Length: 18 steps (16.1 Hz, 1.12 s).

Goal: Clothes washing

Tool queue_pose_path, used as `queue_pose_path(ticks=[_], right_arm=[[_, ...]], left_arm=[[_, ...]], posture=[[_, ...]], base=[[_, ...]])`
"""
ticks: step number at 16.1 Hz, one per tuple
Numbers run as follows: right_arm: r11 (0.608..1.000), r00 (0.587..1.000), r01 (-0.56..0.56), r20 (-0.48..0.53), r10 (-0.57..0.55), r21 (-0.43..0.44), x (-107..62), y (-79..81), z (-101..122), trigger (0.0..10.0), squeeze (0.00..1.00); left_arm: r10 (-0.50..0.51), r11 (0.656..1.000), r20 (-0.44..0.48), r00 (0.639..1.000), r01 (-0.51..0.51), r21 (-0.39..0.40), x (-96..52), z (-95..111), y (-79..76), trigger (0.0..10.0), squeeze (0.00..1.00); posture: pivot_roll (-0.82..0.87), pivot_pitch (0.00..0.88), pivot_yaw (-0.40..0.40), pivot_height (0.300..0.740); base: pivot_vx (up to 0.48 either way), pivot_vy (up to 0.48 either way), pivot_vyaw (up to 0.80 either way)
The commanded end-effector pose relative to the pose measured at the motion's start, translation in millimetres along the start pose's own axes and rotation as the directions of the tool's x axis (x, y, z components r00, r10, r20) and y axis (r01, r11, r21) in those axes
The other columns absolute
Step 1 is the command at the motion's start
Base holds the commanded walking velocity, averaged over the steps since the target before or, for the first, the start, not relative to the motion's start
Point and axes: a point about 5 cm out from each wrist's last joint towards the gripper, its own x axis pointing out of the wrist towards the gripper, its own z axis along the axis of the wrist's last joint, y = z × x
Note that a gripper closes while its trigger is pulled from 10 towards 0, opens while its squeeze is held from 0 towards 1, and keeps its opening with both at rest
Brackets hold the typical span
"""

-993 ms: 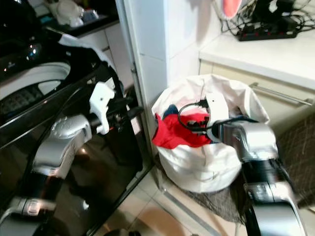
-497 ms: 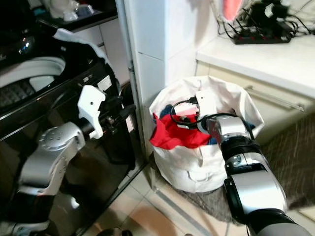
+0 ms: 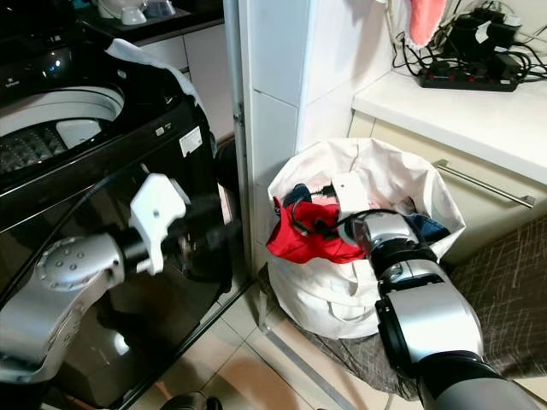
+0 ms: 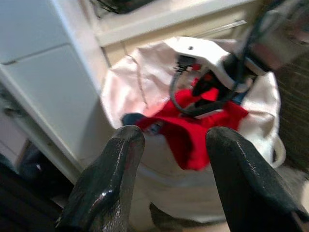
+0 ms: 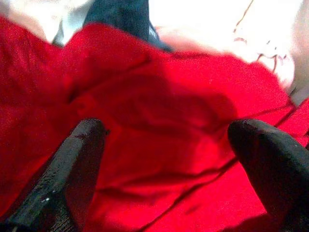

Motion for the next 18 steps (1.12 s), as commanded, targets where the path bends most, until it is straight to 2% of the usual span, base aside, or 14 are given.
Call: queue_pose_path(ticks=[1, 3, 4, 5, 6, 7, 8, 18], right_arm=[[1.0, 1.0, -0.001, -0.004, 0.001, 0.002, 1.2, 0.8, -3, 10.0, 0.0], [0.999, 0.999, 0.034, -0.041, -0.034, 0.013, 3.3, -1.3, -15, 10.0, 0.0], [0.997, 0.994, 0.072, -0.081, -0.072, -0.007, 3.7, -5.6, -24, 6.3, 0.0], [0.997, 0.992, 0.077, -0.103, -0.077, -0.008, 3.9, -6.8, -29, 2.1, 0.0], [0.998, 0.992, 0.069, -0.107, -0.068, 0.003, 4.1, -6.3, -30, 0.4, 0.0], [0.998, 0.992, 0.067, -0.106, -0.065, 0.008, 4.1, -6.1, -30, 0.4, 0.0], [0.998, 0.993, 0.064, -0.101, -0.061, 0.022, 4.1, -6.1, -30, 0.0, 0.0], [0.995, 0.996, 0.069, -0.059, -0.065, 0.076, 1.5, -11.4, -21, 0.0, 0.0]], left_arm=[[-0.028, 1.0, 0.0, 1.0, 0.028, 0.007, -0.7, 3, -3.8, 10.0, 0.0], [-0.013, 1.0, 0.003, 1.0, 0.013, 0.001, -2.1, 8, -2.9, 10.0, 0.0], [-0.01, 1.0, -0.001, 1.0, 0.01, -0.002, -3.1, 10, -3.0, 10.0, 0.0], [-0.005, 1.0, -0.006, 1.0, 0.005, -0.007, -3.4, 10, -3.9, 10.0, 0.0], [0.006, 1.0, -0.009, 1.0, -0.006, -0.012, -3.6, 9, -4.0, 10.0, 0.0], [0.011, 1.0, -0.009, 1.0, -0.011, -0.016, -3.4, 9, -4.1, 10.0, 0.0], [0.014, 1.0, -0.01, 1.0, -0.014, -0.02, -2.7, 9, -4.7, 10.0, 0.0], [0.041, 0.999, -0.017, 0.999, -0.041, -0.025, -0.5, 11, -2.0, 10.0, 0.0]], posture=[[0.17, 0.0, -0.005, 0.74], [0.17, 0.0, 0.003, 0.74], [0.17, 0.0, 0.008, 0.74], [0.17, 0.0, 0.009, 0.74], [0.17, 0.0, 0.01, 0.74], [0.17, 0.0, 0.01, 0.74], [0.17, 0.0, 0.009, 0.74], [0.17, 0.0, 0.005, 0.74]], base=[[0.0, 0.0, 0.0], [0.0, 0.0, 0.0], [0.0, 0.0, 0.0], [0.0, 0.0, 0.0], [0.0, 0.0, 0.0], [0.0, 0.0, 0.0], [0.0, 0.0, 0.0], [0.0, 0.0, 0.0]])
